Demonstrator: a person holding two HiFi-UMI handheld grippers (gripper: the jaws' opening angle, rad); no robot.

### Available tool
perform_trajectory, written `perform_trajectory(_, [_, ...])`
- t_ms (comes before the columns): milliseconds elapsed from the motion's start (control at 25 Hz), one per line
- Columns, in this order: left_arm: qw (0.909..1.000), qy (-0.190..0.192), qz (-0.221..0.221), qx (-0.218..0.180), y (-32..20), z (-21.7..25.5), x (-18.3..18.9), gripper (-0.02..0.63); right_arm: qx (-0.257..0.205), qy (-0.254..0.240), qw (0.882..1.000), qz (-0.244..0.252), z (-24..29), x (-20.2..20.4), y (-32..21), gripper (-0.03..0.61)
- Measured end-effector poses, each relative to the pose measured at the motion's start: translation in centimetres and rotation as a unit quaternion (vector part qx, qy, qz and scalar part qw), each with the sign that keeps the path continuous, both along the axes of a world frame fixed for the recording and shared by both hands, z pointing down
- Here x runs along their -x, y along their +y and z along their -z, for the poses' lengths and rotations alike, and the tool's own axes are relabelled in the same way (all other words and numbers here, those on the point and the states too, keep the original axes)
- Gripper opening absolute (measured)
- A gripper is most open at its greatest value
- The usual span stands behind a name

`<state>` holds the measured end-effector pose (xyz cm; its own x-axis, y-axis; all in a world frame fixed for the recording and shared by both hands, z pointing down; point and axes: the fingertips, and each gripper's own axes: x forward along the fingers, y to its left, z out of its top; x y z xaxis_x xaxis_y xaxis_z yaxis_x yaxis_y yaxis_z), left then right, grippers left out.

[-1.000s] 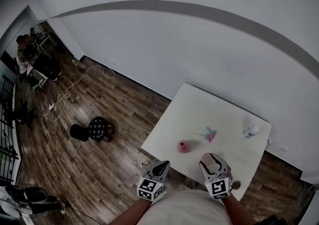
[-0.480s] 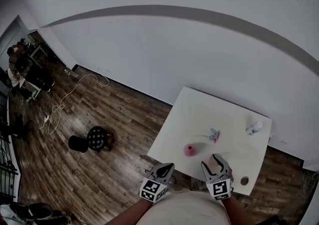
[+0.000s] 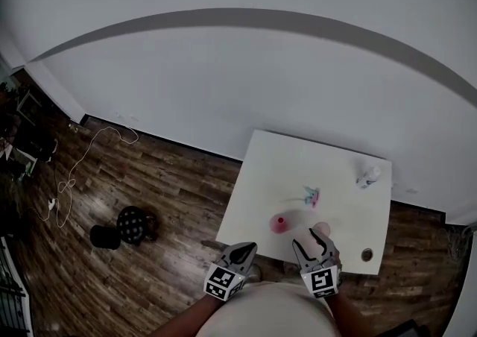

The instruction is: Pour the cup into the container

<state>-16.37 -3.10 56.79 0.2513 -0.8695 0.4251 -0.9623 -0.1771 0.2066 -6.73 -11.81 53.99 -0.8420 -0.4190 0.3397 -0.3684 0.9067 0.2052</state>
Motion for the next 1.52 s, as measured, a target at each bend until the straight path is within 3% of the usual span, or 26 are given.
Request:
perform_trajectory(680, [0.9969, 0.011, -0.077, -0.010, 1.8, -1.0, 3.7, 0.011, -0.007, 0.005, 0.994, -0.113, -1.2, 0.8, 2.7, 0.221])
perform_trajectory(1200, [0.9901, 0.022, -0.138, -0.016, 1.8, -0.9, 0.2, 0.011, -0.008, 0.008, 0.986, -0.164, -0.6, -2.1, 4.1, 0.221])
perform_trajectory(1520, [0.9904, 0.029, -0.134, -0.017, 2.2, -1.0, 0.6, 0.011, -0.007, 0.019, 0.984, -0.176, -0.9, -3.3, 5.0, 0.221])
